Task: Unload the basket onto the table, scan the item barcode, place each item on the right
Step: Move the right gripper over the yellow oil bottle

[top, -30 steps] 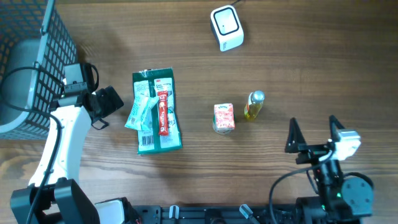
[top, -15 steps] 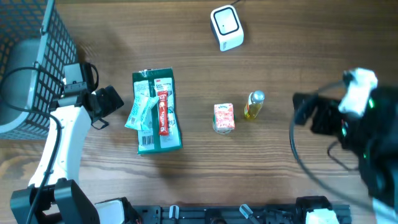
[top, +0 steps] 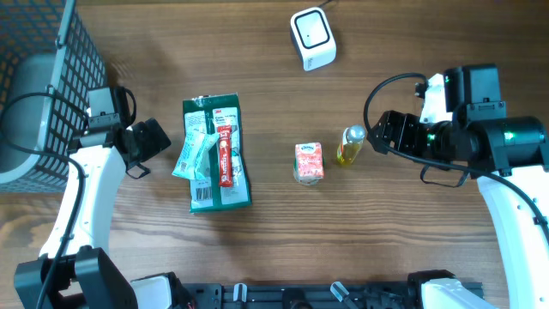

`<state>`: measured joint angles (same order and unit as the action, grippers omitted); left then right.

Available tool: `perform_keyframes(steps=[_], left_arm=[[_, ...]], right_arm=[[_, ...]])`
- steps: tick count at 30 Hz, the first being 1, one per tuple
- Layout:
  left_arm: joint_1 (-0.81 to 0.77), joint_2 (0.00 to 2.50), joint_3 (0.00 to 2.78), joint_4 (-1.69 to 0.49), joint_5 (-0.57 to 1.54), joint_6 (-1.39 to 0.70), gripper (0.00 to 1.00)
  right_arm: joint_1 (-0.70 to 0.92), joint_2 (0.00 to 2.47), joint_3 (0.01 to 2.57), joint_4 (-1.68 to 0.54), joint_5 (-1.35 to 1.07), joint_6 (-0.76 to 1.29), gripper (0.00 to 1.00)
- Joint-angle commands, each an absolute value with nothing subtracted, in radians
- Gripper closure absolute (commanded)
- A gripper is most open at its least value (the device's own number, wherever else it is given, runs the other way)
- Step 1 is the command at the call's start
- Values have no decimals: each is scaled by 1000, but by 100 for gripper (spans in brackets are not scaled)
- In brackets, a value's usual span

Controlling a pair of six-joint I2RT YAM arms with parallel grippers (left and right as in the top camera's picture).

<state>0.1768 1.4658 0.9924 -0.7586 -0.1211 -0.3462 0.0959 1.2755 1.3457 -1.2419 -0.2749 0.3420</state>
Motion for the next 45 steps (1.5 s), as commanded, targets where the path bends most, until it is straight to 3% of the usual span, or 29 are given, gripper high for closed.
perform_keyframes(steps=[1,45], left_arm=[[181,1449,1008,-756,-116,-345,0],[181,1449,1008,-756,-116,-345,0]], right_arm=[[102,1279,1360,-1221,-224,333,0],[102,1394,1333,-1163,-222,334,2]])
